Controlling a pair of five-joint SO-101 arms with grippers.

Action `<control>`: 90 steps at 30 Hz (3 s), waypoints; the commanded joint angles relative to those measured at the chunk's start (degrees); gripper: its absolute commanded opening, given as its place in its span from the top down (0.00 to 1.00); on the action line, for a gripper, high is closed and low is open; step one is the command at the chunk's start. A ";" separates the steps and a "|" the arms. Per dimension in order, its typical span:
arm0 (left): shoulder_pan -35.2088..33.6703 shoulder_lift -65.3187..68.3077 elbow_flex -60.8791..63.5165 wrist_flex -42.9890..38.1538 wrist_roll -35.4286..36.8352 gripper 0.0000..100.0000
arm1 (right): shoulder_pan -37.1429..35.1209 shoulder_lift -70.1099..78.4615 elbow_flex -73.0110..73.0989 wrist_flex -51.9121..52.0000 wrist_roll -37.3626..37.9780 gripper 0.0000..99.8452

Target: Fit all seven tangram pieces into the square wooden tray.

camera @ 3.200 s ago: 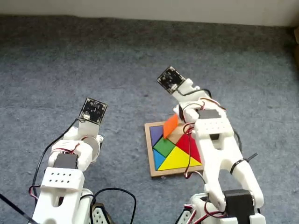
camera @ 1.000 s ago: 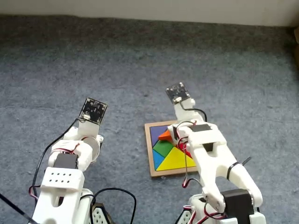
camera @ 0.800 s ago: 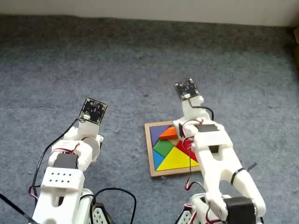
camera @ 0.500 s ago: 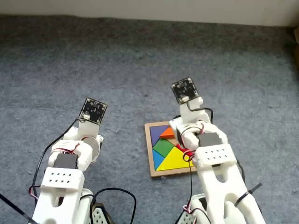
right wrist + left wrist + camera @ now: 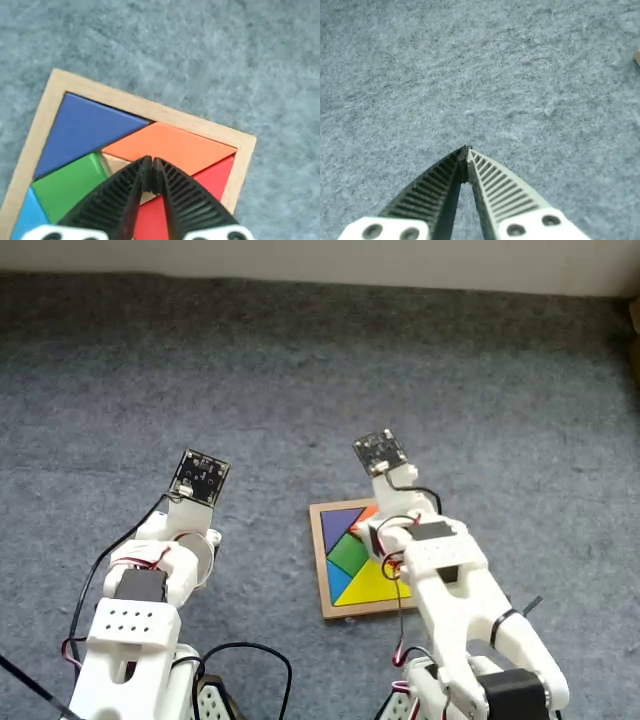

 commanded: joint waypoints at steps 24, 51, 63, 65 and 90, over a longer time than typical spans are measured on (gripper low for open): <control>-0.48 -3.12 -1.89 -0.62 0.00 0.99 | 2.77 -30.90 13.93 0.40 -0.53 0.97; 5.85 -44.26 16.31 8.00 -0.09 0.99 | 4.97 -77.93 41.89 8.57 -0.62 0.97; 9.54 -44.26 16.31 25.58 -0.09 0.99 | 4.88 -81.45 41.89 31.25 -0.53 0.97; 9.54 -44.35 16.31 31.12 -0.18 0.99 | 4.88 -81.45 41.89 32.92 -0.53 0.97; 9.54 -44.35 16.31 34.64 -0.26 0.99 | 4.79 -81.45 41.89 42.24 -0.26 0.97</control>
